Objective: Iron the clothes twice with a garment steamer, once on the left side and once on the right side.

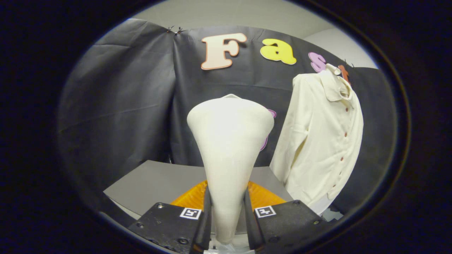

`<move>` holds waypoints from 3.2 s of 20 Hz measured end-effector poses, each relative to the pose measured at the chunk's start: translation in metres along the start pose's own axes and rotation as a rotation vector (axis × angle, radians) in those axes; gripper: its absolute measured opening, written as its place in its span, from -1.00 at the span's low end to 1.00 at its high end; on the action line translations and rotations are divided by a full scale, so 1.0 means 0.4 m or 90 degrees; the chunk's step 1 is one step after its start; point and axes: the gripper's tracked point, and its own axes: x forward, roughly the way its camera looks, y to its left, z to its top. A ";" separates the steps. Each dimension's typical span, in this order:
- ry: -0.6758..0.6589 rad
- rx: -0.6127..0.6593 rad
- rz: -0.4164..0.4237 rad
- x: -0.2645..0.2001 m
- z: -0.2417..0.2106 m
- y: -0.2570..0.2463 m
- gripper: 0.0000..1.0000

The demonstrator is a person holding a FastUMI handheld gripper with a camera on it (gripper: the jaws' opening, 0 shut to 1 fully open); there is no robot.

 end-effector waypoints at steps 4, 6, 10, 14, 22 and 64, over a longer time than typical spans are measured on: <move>-0.116 0.016 -0.007 -0.092 0.118 -0.025 -0.18; -0.140 0.024 -0.039 -0.143 0.162 -0.086 -0.18; -0.166 0.046 -0.087 -0.189 0.234 -0.211 -0.19; -0.183 0.056 -0.114 -0.178 0.293 -0.336 -0.20; -0.170 0.017 -0.173 -0.049 0.305 -0.537 -0.19; 0.044 0.121 -0.184 0.156 -0.567 -0.639 -0.18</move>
